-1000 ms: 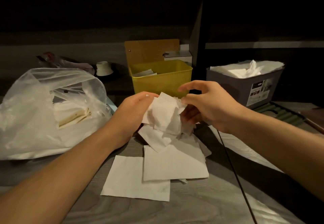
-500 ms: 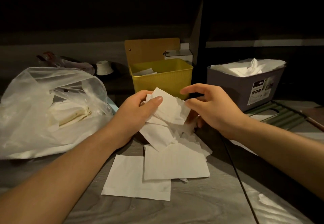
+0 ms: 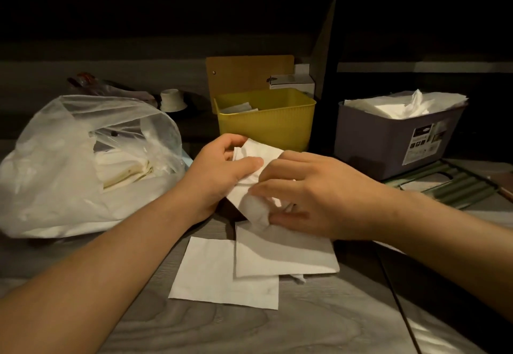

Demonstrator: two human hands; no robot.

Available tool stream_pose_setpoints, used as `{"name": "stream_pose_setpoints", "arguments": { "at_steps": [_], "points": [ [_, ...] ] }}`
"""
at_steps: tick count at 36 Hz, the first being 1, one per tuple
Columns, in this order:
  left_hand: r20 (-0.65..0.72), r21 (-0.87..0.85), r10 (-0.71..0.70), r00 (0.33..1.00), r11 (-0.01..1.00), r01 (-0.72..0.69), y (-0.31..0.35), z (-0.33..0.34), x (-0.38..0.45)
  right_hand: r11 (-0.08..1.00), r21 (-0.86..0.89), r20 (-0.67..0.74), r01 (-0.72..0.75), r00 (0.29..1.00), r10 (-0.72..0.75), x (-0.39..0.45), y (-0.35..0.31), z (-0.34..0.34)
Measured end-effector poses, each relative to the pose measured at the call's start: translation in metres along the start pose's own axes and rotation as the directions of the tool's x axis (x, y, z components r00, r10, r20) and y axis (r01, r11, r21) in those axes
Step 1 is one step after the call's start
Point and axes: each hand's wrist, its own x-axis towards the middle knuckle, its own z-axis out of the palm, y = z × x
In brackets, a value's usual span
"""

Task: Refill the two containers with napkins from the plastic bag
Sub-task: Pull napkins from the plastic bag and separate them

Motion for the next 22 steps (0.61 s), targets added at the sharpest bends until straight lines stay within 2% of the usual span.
{"name": "stream_pose_setpoints", "arguments": {
  "at_steps": [8,11,13,16,19,22],
  "points": [
    [-0.019,-0.023,-0.061,0.998,0.998,0.06,0.0034,-0.0025,0.0014,0.996,-0.087,0.036,-0.002,0.999,0.005,0.0007,0.0015,-0.0006],
    [-0.02,-0.007,-0.071,0.997,0.997,0.071,0.0032,-0.0028,0.0015,0.996,-0.081,-0.031,-0.03,0.999,0.027,0.001,0.0014,0.001],
    [-0.026,-0.01,-0.072,0.997,0.997,0.071,0.0029,-0.0022,0.0018,0.998,-0.004,-0.095,-0.058,0.994,0.057,0.0015,0.0004,0.0035],
    [-0.037,0.002,-0.07,0.997,0.998,0.07,0.003,-0.0004,0.0023,0.968,0.207,-0.157,-0.144,0.971,0.178,0.002,-0.0017,0.0068],
    [-0.044,0.027,-0.051,0.998,0.998,0.053,0.0026,-0.0002,0.0017,0.865,0.44,-0.15,-0.242,0.93,0.337,0.0013,-0.0015,0.0054],
    [-0.036,0.045,-0.048,0.998,0.998,0.049,0.0016,-0.0002,0.0006,0.747,0.573,-0.073,-0.337,0.887,0.456,0.0011,0.0008,0.0014]
  ]
}}
